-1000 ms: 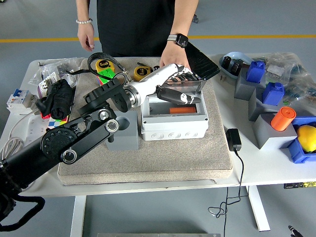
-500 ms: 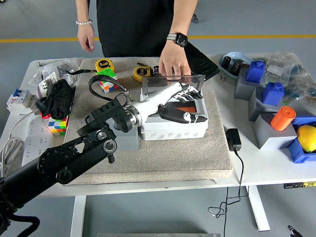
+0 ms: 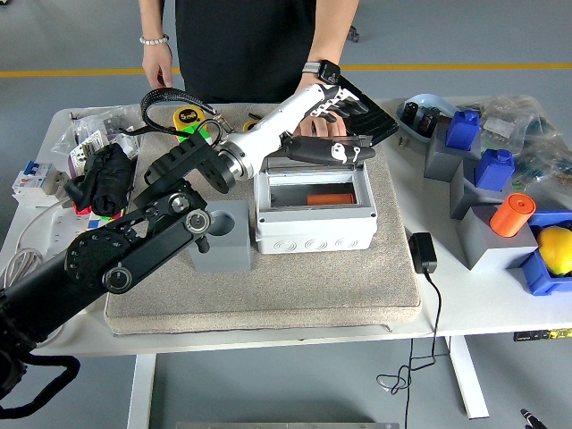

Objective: Fetch the battery,place it into the box,close the lid of the box

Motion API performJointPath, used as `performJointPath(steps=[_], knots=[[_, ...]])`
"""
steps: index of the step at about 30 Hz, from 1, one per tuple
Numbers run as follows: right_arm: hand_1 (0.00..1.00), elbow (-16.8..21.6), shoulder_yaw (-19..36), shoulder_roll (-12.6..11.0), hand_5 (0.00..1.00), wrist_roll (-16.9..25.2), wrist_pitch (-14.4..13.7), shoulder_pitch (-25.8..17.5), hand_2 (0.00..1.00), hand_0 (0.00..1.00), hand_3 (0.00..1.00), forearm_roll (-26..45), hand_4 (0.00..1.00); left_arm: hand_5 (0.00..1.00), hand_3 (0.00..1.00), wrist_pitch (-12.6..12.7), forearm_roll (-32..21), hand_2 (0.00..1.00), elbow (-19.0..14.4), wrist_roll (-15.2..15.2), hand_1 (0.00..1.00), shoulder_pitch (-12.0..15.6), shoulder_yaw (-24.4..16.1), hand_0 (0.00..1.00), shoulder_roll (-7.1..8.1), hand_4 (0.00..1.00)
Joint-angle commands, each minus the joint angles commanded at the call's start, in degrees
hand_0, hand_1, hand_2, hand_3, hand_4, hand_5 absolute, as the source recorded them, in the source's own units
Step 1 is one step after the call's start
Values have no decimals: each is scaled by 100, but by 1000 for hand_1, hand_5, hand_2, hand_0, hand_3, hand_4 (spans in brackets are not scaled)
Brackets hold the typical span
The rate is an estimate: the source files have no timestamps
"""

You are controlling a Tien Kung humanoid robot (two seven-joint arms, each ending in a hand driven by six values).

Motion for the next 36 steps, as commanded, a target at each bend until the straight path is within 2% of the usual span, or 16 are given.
performJointPath(steps=[5, 8, 24, 36], knots=[[637, 5, 5, -1, 411, 3, 1, 7, 630, 663, 532, 5, 864, 377, 732, -48, 165, 766, 591, 2, 787, -141, 224, 752, -76, 949], [637, 8, 20, 2, 411, 12, 2, 0, 630, 663, 532, 3, 864, 377, 732, -81, 199, 766, 675, 21, 787, -91, 301, 752, -48, 949], [637, 20, 54, -1, 410, 33, 8, -23, 629, 660, 531, -23, 863, 383, 706, -215, 107, 748, -132, 219, 769, 386, 552, 736, 199, 955], [636, 27, 62, -1, 408, 37, 8, -28, 627, 657, 531, -37, 862, 398, 701, -229, 19, 745, -208, 239, 766, 552, 788, 731, 171, 958]])
